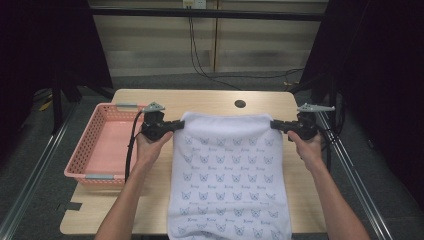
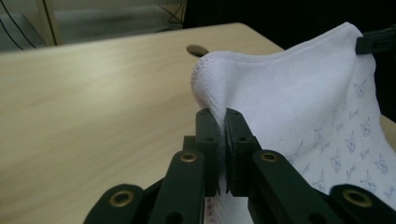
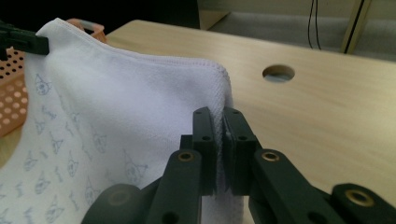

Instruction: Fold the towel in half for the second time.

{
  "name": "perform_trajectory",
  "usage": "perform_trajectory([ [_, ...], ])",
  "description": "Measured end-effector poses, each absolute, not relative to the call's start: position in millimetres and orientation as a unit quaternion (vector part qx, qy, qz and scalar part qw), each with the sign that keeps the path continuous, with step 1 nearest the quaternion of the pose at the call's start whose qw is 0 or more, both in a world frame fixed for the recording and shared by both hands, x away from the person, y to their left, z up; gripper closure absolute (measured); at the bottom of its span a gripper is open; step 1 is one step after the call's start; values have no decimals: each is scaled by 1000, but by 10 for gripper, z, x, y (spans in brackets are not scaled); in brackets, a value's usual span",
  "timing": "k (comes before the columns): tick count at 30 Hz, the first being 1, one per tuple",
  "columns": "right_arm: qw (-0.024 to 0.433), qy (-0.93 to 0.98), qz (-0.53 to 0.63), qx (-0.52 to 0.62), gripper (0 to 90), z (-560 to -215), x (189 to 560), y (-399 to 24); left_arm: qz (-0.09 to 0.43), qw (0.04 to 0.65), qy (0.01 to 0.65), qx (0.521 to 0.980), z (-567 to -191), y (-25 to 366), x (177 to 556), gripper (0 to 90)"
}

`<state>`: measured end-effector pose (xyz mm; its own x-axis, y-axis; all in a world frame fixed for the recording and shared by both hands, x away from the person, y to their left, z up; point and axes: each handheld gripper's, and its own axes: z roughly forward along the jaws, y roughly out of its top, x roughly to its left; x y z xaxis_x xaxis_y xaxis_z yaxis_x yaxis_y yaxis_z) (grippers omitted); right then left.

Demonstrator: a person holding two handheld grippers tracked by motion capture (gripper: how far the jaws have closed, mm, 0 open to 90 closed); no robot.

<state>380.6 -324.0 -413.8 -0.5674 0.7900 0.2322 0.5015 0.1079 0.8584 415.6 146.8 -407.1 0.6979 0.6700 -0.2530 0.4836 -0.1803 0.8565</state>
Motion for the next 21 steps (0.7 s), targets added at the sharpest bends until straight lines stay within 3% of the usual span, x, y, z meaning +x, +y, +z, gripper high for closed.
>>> perform_trajectory([
  [15,195,711,500,455,857,-3445,4176,-3376,114,550,365,742,-3547,1280,4463,863],
  [21,219,698,511,452,859,-3163,4219,-3370,121,561,358,736,-3451,1245,4423,864],
])
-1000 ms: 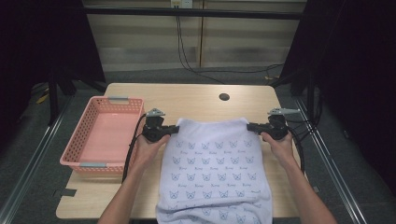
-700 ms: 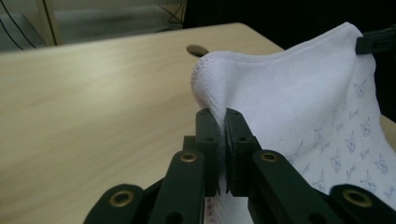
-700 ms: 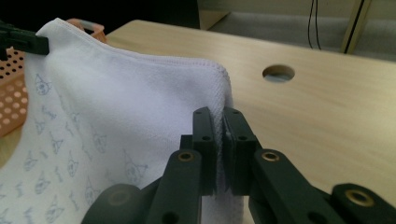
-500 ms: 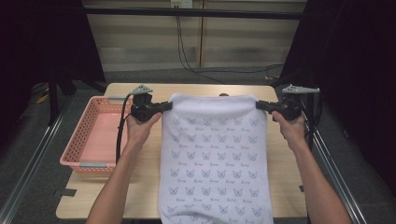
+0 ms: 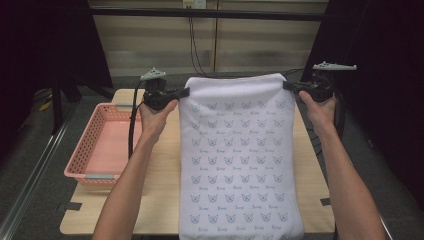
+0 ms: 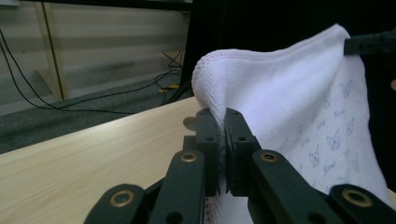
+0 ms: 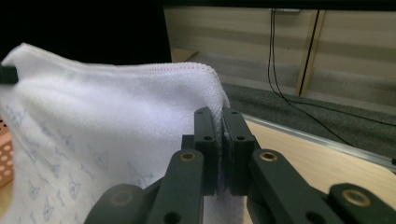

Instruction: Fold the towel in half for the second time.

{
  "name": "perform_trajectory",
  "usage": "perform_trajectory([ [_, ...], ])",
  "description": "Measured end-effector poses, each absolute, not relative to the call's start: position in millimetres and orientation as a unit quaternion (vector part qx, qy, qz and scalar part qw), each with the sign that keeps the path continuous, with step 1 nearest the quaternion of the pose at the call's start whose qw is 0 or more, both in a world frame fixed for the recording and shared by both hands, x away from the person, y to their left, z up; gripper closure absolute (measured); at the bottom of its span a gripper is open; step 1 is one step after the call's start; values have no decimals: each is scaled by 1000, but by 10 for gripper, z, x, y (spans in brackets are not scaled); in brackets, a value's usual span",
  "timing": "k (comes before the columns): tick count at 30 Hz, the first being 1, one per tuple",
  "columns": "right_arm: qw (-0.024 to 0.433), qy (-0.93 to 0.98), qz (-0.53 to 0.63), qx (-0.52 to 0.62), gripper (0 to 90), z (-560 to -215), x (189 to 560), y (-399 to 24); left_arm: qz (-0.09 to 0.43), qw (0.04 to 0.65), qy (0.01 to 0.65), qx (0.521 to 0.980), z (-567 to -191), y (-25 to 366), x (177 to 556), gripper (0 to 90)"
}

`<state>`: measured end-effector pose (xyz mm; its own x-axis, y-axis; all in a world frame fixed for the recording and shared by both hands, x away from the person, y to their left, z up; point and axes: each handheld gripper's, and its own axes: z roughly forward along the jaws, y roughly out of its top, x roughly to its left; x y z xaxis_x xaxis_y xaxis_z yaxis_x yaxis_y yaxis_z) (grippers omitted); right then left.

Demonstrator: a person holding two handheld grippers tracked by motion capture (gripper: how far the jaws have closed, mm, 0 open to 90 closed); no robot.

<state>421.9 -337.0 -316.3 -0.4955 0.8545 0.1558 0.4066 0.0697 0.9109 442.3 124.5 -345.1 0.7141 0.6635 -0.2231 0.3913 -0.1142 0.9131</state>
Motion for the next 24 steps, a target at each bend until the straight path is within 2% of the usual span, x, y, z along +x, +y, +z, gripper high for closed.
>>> perform_trajectory([
  [7,180,723,502,439,859,-3521,3989,-3327,102,538,349,760,-3745,1363,4211,863],
  [13,162,737,508,415,859,-3653,3629,-3351,80,554,339,756,-3829,1449,3885,862],
  [19,150,754,500,399,859,-3701,3187,-3396,67,550,321,768,-3939,1439,3573,861],
  [23,132,771,480,396,859,-3920,2809,-3377,45,530,319,784,-4134,1437,3343,861],
  [24,124,775,474,399,859,-3992,2735,-3360,26,523,323,788,-4244,1419,3240,860],
])
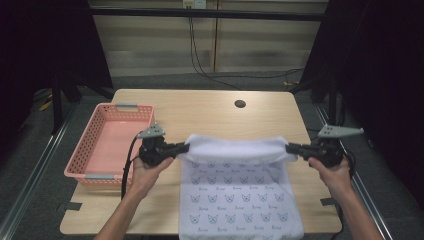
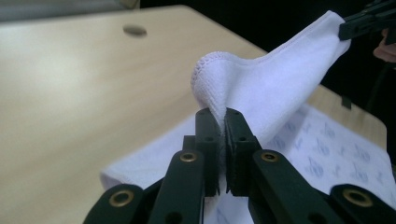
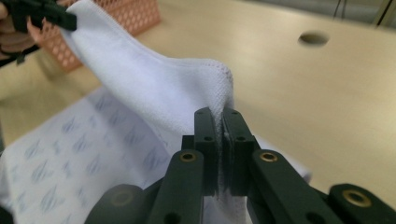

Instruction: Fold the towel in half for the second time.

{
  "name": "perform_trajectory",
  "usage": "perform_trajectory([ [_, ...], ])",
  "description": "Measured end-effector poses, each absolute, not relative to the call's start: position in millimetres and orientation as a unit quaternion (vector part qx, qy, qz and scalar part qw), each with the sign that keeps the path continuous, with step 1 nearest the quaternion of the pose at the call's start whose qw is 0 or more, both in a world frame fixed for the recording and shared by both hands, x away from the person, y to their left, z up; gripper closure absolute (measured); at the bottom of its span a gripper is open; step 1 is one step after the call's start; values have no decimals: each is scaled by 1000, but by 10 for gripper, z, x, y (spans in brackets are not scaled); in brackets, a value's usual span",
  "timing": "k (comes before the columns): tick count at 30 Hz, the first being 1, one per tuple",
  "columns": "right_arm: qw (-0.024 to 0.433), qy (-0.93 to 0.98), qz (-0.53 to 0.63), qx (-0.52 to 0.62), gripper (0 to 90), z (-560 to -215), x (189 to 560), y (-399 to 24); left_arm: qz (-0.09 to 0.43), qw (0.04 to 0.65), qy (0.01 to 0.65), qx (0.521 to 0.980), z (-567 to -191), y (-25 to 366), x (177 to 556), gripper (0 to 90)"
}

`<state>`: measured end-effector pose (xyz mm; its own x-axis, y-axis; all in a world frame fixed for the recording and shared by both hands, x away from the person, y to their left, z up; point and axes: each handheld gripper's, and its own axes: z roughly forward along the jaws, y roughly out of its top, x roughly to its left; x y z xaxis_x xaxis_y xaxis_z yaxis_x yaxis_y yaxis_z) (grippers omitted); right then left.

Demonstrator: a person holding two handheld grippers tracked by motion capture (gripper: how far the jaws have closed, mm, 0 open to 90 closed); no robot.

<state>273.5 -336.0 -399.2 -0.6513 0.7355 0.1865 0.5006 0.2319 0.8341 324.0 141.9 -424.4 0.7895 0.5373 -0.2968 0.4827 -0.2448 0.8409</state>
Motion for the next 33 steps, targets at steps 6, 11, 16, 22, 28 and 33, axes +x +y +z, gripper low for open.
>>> perform_trajectory([
  [6,85,796,441,405,859,-4265,2409,-3328,0,494,328,805,-4483,1454,2912,859],
  [11,51,815,405,411,859,-4533,2175,-3248,-33,467,337,817,-4634,1500,2593,858],
  [16,29,828,367,423,858,-4790,2092,-3234,-39,427,326,843,-4824,1427,2490,857],
  [22,14,834,354,422,859,-4900,2142,-3203,-23,387,330,861,-4937,1346,2523,858],
  [28,24,832,350,429,857,-4912,2169,-3199,-20,382,319,867,-4957,1336,2581,863],
  [33,37,829,347,437,857,-4912,2219,-3178,0,381,330,864,-4959,1332,2675,867],
])
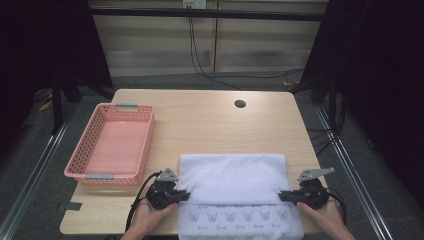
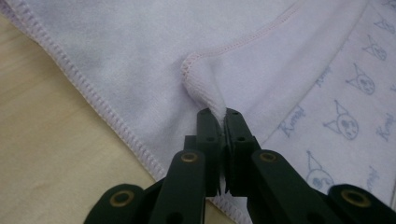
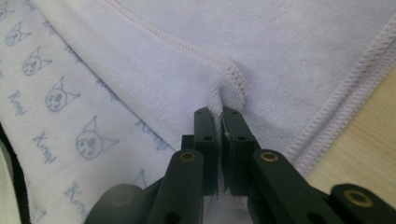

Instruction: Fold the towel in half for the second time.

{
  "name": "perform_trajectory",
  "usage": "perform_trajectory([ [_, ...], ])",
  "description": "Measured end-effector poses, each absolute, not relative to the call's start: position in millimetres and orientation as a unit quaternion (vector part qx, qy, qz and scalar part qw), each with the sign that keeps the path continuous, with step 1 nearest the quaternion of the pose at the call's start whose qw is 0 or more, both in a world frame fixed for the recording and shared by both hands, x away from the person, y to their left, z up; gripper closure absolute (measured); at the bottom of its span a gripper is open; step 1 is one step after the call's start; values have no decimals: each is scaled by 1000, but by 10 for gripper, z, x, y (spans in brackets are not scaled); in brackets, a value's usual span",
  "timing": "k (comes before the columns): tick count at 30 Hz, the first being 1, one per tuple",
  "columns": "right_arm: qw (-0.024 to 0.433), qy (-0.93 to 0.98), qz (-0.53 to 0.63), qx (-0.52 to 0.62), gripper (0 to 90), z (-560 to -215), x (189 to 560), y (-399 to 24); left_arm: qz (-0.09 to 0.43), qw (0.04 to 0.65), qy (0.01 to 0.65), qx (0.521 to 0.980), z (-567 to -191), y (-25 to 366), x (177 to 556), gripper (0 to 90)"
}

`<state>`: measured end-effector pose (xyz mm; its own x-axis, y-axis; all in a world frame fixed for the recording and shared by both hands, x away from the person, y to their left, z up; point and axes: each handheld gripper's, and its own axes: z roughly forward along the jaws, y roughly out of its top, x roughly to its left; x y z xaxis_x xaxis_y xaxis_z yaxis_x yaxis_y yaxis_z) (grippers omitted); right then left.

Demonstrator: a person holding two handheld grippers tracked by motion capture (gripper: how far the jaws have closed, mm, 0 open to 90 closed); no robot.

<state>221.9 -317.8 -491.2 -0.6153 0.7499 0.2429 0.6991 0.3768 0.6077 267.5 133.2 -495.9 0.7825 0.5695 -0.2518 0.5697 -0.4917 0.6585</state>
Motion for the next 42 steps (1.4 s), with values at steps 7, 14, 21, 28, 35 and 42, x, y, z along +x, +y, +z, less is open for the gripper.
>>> perform_trajectory([
  [7,28,813,355,462,856,-4934,2442,-3203,11,378,339,862,-4966,1287,3030,870],
  [14,35,801,362,476,856,-4961,2776,-3212,28,375,348,859,-4975,1243,3365,870],
  [21,55,800,356,480,856,-4966,3064,-3186,56,365,372,852,-4967,1157,3665,870],
  [28,85,797,353,482,856,-4978,3335,-3139,68,371,394,838,-4996,1111,3966,870],
  [35,105,795,345,487,856,-4981,3629,-3098,82,357,409,836,-4986,1067,4321,870],
  [42,114,783,353,499,856,-5007,3913,-3094,90,356,415,832,-4993,1085,4541,870],
])
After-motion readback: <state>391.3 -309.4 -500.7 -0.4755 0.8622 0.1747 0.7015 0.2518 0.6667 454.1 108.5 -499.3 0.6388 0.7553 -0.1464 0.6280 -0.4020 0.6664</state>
